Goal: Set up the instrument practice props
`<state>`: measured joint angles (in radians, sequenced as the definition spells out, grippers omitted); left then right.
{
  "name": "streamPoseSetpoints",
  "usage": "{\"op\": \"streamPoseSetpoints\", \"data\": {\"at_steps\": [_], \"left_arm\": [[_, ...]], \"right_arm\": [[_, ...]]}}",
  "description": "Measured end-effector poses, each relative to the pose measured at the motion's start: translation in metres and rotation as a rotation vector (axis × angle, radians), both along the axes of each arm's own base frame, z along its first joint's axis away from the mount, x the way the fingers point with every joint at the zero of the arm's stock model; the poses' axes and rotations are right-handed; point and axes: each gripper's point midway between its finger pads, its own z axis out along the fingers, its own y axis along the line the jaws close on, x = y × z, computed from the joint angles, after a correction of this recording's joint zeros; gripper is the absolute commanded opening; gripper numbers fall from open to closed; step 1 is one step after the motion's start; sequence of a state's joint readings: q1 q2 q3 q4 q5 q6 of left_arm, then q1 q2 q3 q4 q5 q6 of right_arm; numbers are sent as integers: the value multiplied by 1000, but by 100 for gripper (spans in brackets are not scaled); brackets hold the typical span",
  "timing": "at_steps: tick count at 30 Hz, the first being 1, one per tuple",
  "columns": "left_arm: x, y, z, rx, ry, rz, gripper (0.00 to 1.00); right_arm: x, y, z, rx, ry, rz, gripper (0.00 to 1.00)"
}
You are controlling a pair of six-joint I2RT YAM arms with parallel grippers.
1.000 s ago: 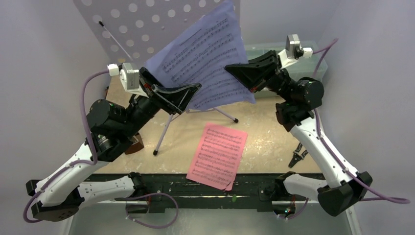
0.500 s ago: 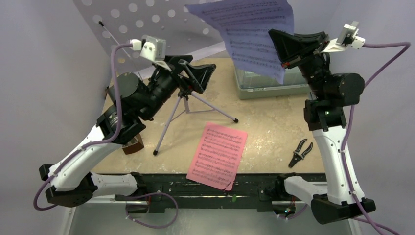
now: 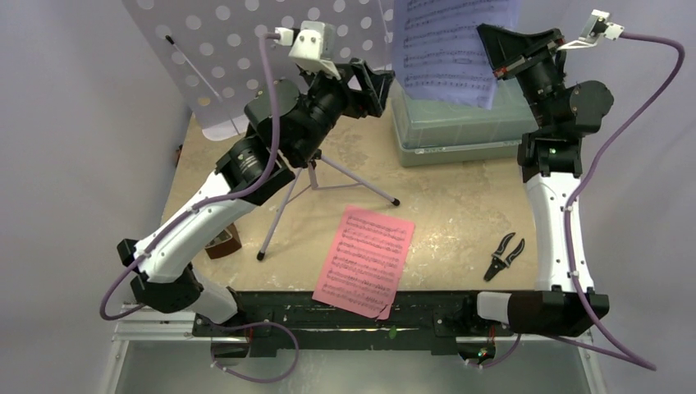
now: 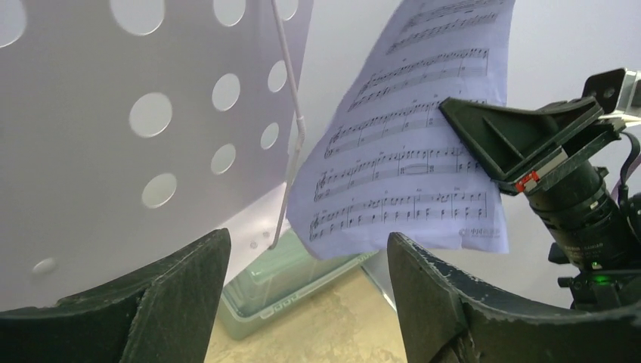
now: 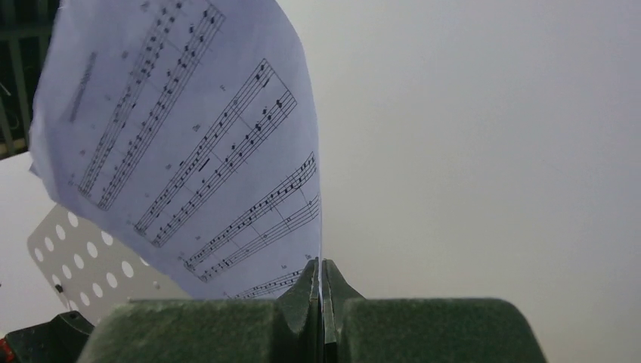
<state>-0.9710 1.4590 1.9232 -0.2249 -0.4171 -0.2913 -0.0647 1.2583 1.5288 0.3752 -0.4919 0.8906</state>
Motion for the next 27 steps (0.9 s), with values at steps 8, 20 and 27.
{"op": "streamPoseSetpoints", "data": {"at_steps": [8,20,27], "left_arm": [[28,-26,-6,14,13,47,57],[53,-19,0,-93,15,125,45],[56,-16,18,-167,-23,133,44]], "right_arm": [[8,-3,-1,71,23,68,0],[2,3,23,54,-41,119,0],[-3,4,39,36,-85,111,0]]}}
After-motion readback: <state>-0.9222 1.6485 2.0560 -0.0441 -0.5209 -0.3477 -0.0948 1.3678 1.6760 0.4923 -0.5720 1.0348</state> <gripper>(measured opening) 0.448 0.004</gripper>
